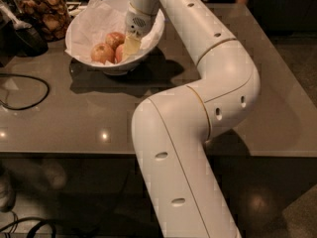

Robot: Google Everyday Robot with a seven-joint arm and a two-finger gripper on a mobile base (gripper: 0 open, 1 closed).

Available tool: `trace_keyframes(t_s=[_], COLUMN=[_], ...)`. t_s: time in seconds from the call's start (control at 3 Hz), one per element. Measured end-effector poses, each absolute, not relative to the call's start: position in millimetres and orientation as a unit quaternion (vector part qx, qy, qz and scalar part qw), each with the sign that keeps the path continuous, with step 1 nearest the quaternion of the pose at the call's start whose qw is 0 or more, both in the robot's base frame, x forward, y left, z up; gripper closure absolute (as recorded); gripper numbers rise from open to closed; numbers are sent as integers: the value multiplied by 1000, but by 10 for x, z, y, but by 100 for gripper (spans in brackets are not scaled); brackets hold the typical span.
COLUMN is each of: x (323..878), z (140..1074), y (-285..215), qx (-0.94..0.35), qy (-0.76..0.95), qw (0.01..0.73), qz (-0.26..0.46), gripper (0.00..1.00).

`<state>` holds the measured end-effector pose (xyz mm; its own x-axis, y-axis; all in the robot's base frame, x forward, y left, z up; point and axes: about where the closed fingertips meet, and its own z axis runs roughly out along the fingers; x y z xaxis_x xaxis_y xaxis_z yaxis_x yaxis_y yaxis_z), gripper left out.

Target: Pick apple from white bowl

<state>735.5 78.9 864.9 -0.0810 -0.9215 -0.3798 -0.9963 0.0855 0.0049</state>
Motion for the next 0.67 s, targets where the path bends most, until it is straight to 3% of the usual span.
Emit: trace_keyframes(t_s=[0.33,0.67], x=[7355,7430], z=[8649,8771], y=[789,825], qx=[-663,-659], qy=[723,722], qw=[141,170], qz=[133,128], gripper=[100,100])
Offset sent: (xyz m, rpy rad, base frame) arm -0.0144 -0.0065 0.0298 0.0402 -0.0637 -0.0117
